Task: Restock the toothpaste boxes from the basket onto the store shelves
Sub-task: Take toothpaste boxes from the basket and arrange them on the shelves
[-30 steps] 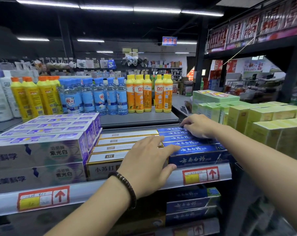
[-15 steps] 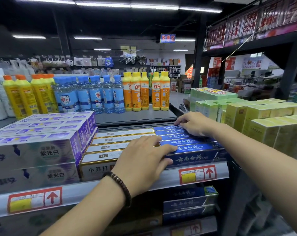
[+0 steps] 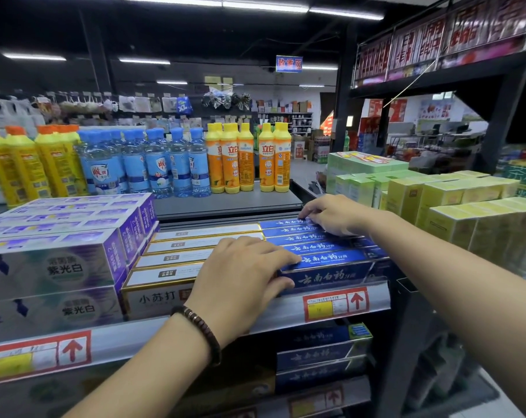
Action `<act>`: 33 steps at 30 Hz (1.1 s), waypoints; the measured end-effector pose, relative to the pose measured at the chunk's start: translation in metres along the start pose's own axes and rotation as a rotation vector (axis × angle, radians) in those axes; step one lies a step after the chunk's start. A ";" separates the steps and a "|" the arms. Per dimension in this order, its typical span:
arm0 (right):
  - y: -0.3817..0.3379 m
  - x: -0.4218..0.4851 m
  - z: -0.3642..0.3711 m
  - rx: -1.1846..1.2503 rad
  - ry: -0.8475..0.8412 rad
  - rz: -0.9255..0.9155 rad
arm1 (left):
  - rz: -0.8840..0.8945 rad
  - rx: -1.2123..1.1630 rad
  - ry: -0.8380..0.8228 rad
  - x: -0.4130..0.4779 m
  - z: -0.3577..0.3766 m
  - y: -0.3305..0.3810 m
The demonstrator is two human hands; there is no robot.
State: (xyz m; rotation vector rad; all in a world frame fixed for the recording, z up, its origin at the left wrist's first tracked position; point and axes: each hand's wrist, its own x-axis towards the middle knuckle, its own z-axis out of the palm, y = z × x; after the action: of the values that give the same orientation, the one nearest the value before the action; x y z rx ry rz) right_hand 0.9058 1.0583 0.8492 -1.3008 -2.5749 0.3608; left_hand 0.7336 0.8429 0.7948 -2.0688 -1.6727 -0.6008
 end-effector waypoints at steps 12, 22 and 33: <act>0.000 -0.007 0.002 0.026 0.007 -0.008 | 0.012 0.011 0.032 -0.001 0.001 -0.001; -0.016 -0.025 -0.001 0.027 0.074 -0.054 | 0.030 -0.012 0.089 -0.002 -0.005 0.003; -0.057 -0.072 0.001 0.172 0.233 -0.209 | -0.230 -0.073 0.139 -0.009 -0.032 0.003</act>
State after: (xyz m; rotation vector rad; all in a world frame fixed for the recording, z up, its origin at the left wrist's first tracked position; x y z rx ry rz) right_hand 0.9040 0.9666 0.8595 -0.9450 -2.3943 0.3587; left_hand 0.7331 0.8173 0.8158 -1.8484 -1.8443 -0.8710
